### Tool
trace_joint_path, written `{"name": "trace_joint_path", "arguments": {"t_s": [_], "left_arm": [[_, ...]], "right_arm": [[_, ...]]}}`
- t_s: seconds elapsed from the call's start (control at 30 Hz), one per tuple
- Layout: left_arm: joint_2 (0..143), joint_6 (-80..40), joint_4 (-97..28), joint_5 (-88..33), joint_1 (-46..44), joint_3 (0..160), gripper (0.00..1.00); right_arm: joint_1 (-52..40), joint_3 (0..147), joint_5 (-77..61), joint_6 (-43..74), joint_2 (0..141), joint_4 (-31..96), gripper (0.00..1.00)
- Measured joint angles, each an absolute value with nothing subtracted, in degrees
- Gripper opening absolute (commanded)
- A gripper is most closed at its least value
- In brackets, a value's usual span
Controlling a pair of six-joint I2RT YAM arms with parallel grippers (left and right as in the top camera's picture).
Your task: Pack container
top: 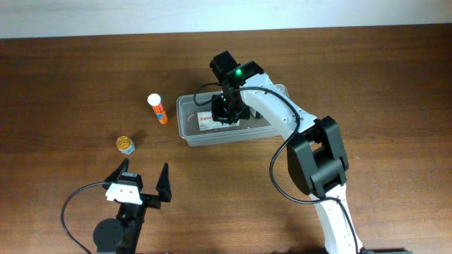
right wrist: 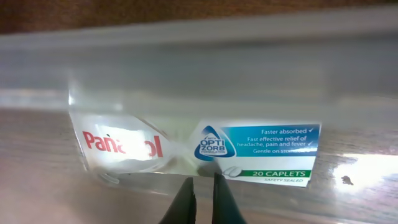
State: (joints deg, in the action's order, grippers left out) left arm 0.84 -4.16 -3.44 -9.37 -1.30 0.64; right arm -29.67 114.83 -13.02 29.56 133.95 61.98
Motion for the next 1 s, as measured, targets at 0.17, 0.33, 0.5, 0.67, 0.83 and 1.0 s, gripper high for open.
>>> {"name": "trace_joint_path", "arguments": {"t_s": [0.17, 0.33, 0.5, 0.67, 0.83, 1.0], "left_arm": [[0.8, -4.2, -3.4, -9.4, -1.3, 0.6, 1.0], [0.8, -4.2, -3.4, -9.4, -1.3, 0.6, 0.99], [0.8, -4.2, -3.4, -9.4, -1.3, 0.6, 0.99], [0.8, -4.2, -3.4, -9.4, -1.3, 0.6, 0.99], [0.8, -4.2, -3.4, -9.4, -1.3, 0.6, 0.99], [0.8, -4.2, -3.4, -9.4, -1.3, 0.6, 0.99]], "right_arm": [[-29.8, 114.8, -12.5, 29.5, 134.0, 61.1, 0.04], [-30.9, 114.8, -11.7, 29.7, 134.1, 57.8, 0.04], [-31.7, 114.8, -10.6, 30.9, 134.1, 55.9, 0.04], [-31.7, 114.8, -8.5, 32.8, 134.1, 54.8, 0.04], [-31.7, 114.8, -6.4, 34.0, 134.1, 53.7, 0.04], [-31.7, 114.8, -5.6, 35.4, 134.1, 51.7, 0.04]]}}
